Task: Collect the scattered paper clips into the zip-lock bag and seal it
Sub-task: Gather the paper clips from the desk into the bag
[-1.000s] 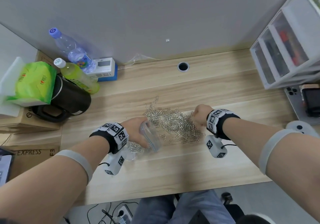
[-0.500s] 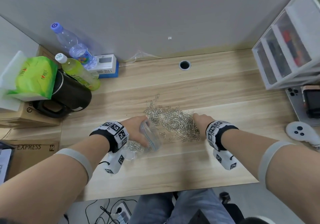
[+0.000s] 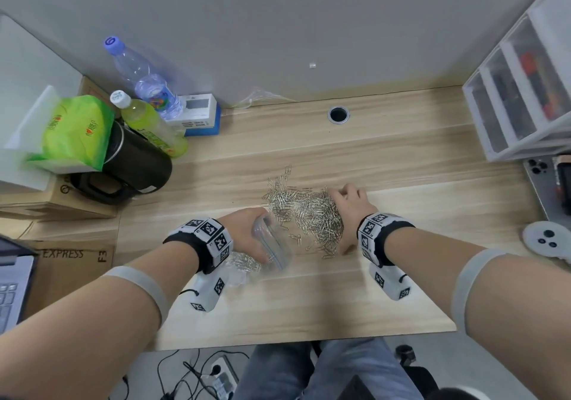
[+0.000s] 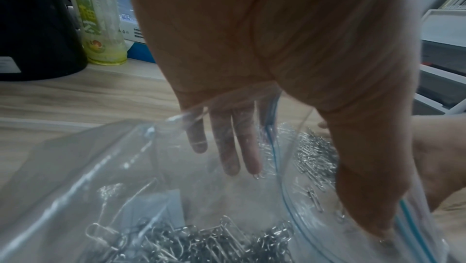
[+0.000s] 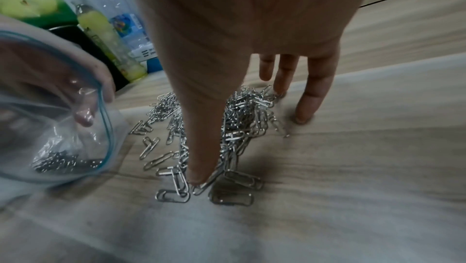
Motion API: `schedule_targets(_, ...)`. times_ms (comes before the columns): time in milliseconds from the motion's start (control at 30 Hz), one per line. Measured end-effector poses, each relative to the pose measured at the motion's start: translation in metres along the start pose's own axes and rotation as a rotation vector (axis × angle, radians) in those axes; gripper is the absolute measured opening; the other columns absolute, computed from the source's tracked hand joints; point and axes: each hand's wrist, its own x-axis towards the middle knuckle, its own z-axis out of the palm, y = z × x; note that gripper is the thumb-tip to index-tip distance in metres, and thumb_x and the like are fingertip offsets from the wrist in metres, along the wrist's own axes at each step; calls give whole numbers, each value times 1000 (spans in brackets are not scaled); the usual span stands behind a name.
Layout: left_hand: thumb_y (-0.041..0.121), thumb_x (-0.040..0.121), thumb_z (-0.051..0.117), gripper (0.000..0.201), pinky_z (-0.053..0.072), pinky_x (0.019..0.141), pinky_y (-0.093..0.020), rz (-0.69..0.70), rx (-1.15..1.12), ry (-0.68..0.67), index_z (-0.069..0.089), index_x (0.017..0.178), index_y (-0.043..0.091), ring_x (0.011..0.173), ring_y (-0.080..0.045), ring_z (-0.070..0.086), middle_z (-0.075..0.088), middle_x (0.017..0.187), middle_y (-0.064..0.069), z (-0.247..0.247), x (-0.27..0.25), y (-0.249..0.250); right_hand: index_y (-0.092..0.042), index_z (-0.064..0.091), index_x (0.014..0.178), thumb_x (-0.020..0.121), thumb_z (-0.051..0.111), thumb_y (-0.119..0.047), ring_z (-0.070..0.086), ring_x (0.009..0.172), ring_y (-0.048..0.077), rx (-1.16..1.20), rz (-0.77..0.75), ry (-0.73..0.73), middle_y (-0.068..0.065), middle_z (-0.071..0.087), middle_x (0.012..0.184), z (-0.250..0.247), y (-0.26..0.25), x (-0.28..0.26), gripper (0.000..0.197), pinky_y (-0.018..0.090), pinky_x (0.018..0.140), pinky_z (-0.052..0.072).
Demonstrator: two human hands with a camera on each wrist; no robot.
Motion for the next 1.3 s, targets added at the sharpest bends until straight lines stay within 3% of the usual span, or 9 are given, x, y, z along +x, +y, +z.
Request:
schedule_targets(67,33,59,94,73,44,69,-17,4,-12,3,49,116,30,87,-6,55,58,105,9,1,-1,-1,-33,15,147,29,96,-44,28,127,30,-20,-17,0,6,24,139,4,-2,3,144,48,90,54)
schedule_targets(200,31,54,94,77,53,88,-34,-1,-31,16,50,118,29,101,-18,61,61,112,4,4,-3,-3,-38,17,149,39,94,-46,27,129,31,-41,-76,22,5,25,144,12,-11,7,135,46,95,51)
schedule_targets(300,30,52,95,78,54,88,-35,-4,-55,21,48,115,32,102,-18,61,60,112,4,6,-4,-5,-35,31,145,51,91,-43,28,129,32,17,-99,35,6,28,143,13,-15,10,112,46,103,45)
schedule_targets(400,30,52,95,80,54,88,-34,-13,-59,18,48,117,33,102,-19,62,61,113,3,6,-4,-5,-33,41,137,62,85,-40,32,128,31,77,-118,58,4,32,137,10,-14,11,87,42,101,45)
schedule_targets(533,30,54,95,80,53,90,-34,-13,-54,24,49,119,30,103,-19,61,61,114,3,6,-4,-3,-36,33,140,45,85,-64,32,126,27,83,-129,63,2,32,135,9,-15,7,111,44,96,49)
schedule_targets(667,29,56,94,80,52,88,-33,-14,-43,21,49,121,26,102,-20,61,60,114,2,5,-3,-1,-41,24,143,42,88,-60,33,124,30,15,-141,72,5,29,138,13,-21,7,121,44,96,49)
schedule_targets(1000,37,50,93,84,53,92,-40,-28,-48,13,47,120,31,104,-21,61,60,116,2,8,0,0,-30,55,124,83,73,-31,37,118,27,132,-160,95,2,40,130,13,-22,14,44,41,94,47)
schedule_targets(1167,36,51,94,83,53,92,-40,-26,-44,15,47,119,31,103,-20,61,61,115,2,8,2,-1,-19,61,117,89,62,-14,40,118,29,186,-175,122,5,50,126,14,-22,16,29,40,98,42)
schedule_targets(1300,36,51,94,84,53,91,-40,-23,-48,20,46,120,31,103,-21,62,61,114,1,10,1,-1,-12,66,105,85,67,-11,51,112,27,245,-163,124,5,58,118,9,-22,18,20,31,95,40)
